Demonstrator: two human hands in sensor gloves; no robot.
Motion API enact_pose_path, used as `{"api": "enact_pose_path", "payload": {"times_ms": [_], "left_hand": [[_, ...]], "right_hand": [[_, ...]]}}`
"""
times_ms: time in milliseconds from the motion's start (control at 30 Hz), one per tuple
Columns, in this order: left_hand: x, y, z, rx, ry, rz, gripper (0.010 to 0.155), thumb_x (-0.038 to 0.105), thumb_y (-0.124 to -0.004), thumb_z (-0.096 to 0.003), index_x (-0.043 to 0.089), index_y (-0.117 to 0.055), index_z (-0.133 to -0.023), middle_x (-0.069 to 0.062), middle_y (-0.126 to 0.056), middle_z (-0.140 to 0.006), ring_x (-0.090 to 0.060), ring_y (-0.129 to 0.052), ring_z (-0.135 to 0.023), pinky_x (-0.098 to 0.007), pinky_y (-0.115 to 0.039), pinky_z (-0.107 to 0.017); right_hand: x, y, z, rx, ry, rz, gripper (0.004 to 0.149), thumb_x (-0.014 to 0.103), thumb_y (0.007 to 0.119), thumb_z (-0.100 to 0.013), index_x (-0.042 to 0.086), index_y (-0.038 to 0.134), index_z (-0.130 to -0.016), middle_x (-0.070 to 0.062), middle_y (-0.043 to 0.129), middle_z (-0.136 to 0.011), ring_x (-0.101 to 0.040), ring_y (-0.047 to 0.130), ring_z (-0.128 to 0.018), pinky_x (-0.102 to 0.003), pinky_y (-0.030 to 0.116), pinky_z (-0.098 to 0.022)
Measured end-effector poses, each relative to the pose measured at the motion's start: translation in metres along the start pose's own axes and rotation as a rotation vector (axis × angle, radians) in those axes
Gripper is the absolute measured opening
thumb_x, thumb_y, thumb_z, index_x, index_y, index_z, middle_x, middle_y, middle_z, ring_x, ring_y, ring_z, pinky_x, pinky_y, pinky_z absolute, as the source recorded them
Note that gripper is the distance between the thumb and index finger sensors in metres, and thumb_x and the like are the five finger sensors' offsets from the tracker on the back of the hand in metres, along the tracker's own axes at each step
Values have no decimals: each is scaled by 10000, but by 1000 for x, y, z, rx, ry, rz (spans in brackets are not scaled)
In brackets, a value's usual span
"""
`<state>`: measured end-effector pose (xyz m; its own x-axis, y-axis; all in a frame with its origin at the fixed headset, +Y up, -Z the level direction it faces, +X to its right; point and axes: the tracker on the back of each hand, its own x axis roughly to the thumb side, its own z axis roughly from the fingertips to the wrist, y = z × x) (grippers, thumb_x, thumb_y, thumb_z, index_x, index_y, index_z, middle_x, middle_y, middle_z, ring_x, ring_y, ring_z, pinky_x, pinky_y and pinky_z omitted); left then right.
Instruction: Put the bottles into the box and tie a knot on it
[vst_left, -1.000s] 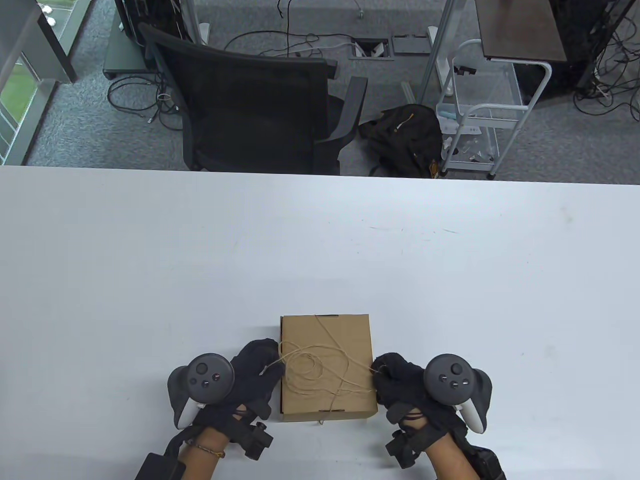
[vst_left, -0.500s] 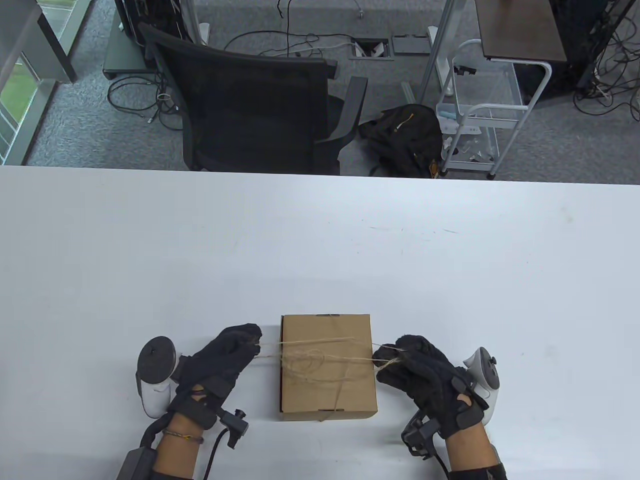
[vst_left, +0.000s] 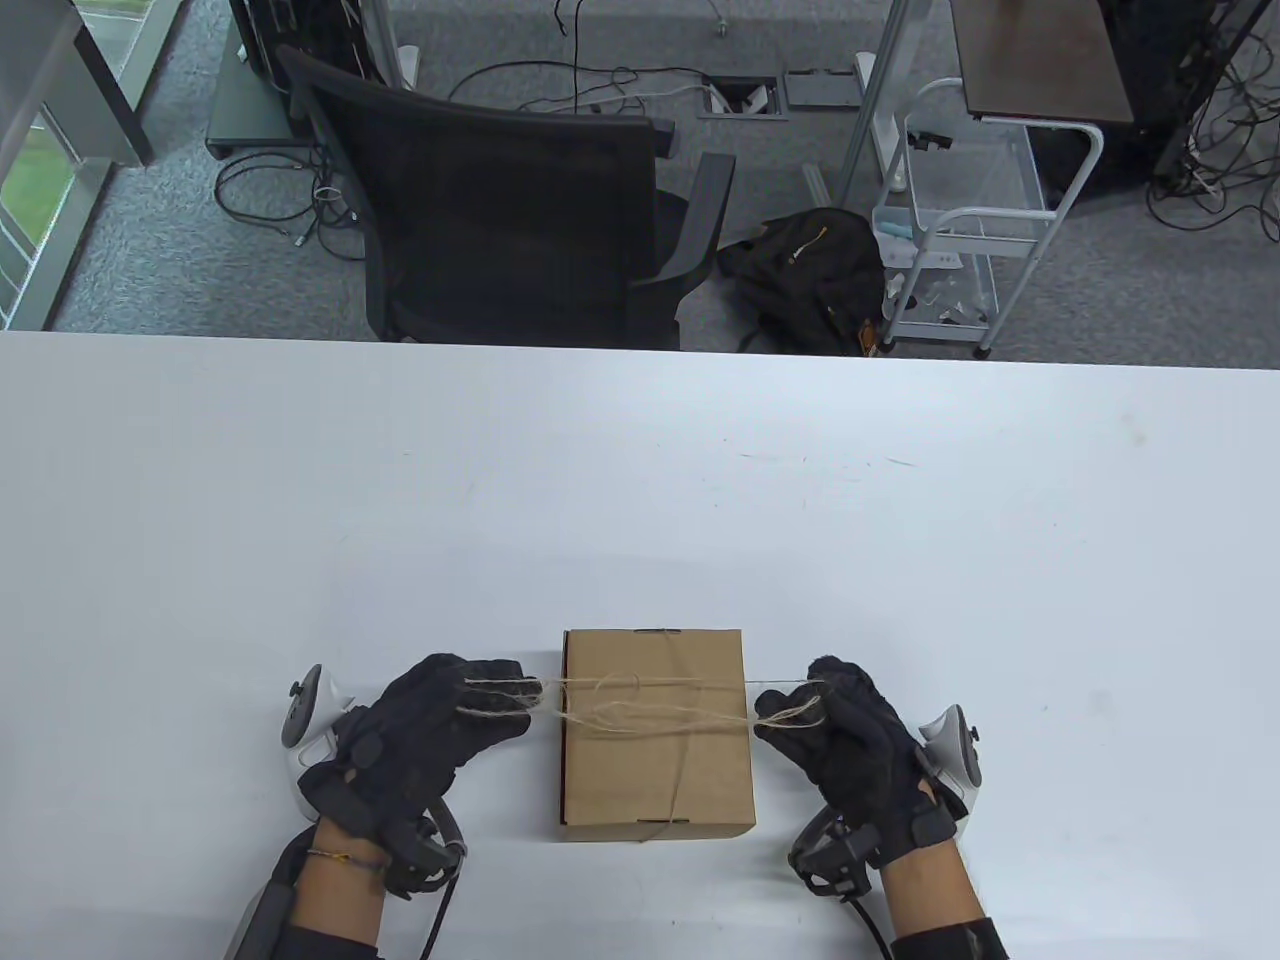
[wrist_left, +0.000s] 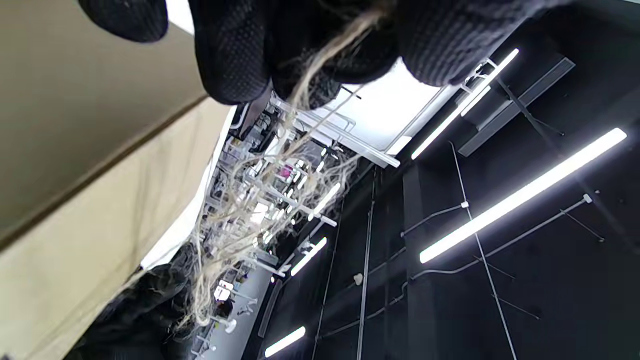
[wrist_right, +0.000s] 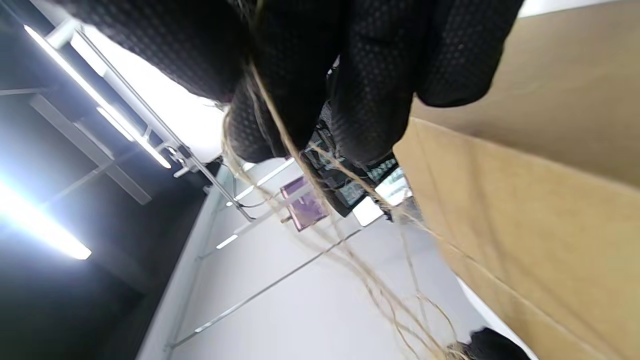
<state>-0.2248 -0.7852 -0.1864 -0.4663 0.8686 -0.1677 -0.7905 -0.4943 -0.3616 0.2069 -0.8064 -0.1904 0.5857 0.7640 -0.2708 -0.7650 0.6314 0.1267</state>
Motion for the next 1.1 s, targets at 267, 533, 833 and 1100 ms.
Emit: {"api": "enact_pose_path", "payload": {"times_ms": [267, 533, 833, 1100], "left_hand": [[-4, -6, -4, 36, -22, 23, 469, 483, -752, -580, 168, -735, -928, -126, -919, -1007, -437, -939, -929, -708, -746, -661], [-3, 1, -1, 72, -9, 23, 489, 356, -765, -581, 163, -642, -1013, -218, -782, -1106, -426, -944, -918, -643, -821, -647], [-6, -2, 0, 170, -38, 54, 481, 298, -765, -554, 69, -650, -962, -255, -653, -1128, -184, -1074, -803, -432, -933, -652], [-7, 1, -1, 189, -27, 53, 484, 302, -801, -550, 65, -684, -955, -252, -702, -1107, -21, -1116, -569, -343, -1023, -538]], "right_hand": [[2, -11, -1, -57, 36, 71, 533, 415, 883, -493, 134, 684, -901, 38, 948, -581, -245, 969, -638, -532, 780, -583], [13, -17, 2, -101, 71, 220, 578, 225, 899, -447, 174, 628, -954, -41, 829, -766, -259, 970, -645, -537, 811, -566], [5, -17, 2, -148, -1, -81, 525, 177, 831, -458, 179, 641, -947, -84, 801, -805, -249, 993, -635, -516, 858, -548], [4, -18, -3, -70, -64, -118, 499, 198, 777, -491, 170, 634, -968, -100, 773, -846, -162, 968, -504, -465, 847, -550]]}}
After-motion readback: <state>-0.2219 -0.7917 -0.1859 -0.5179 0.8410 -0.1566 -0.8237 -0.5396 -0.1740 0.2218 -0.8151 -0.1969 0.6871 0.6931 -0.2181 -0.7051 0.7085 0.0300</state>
